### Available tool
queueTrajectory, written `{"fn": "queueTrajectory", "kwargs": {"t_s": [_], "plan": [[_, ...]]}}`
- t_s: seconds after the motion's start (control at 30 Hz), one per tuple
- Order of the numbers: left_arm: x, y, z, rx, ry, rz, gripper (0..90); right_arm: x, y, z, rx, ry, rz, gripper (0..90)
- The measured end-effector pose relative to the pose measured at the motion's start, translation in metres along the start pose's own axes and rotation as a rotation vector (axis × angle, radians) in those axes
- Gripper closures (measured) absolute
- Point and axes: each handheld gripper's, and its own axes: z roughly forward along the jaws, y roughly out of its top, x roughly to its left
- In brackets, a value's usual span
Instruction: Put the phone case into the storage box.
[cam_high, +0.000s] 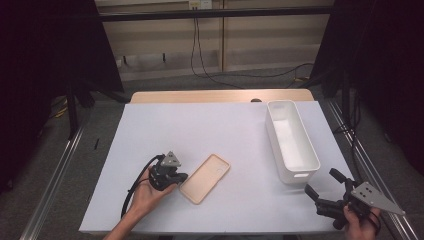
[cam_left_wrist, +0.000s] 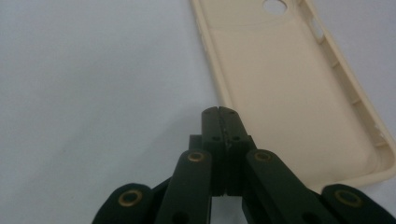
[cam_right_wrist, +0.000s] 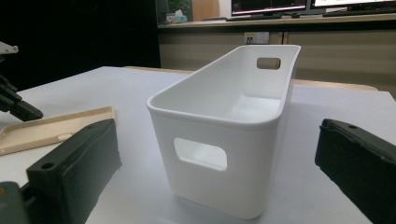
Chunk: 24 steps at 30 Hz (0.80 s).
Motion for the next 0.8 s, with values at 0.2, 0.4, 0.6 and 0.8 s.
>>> {"fn": "queueTrajectory", "kwargs": {"t_s": [0.2, 0.4, 0.6, 0.8], "plan": [[0.001, -0.002, 0.000, -0.018, -0.006, -0.014, 90.0, 0.000, 0.000, 0.000, -0.001, 0.001, 0.000, 0.0], [0.001, -0.003, -0.001, -0.034, 0.007, -0.011, 88.1, 0.000, 0.000, 0.000, 0.000, 0.001, -0.001, 0.0], [0.005, -0.002, -0.008, -0.090, 0.075, -0.041, 74.4, 0.000, 0.000, 0.000, -0.001, -0.001, -0.002, 0.0], [0.007, -0.004, -0.016, -0.151, 0.101, -0.079, 49.2, 0.000, 0.000, 0.000, 0.000, 0.000, -0.003, 0.0]]}}
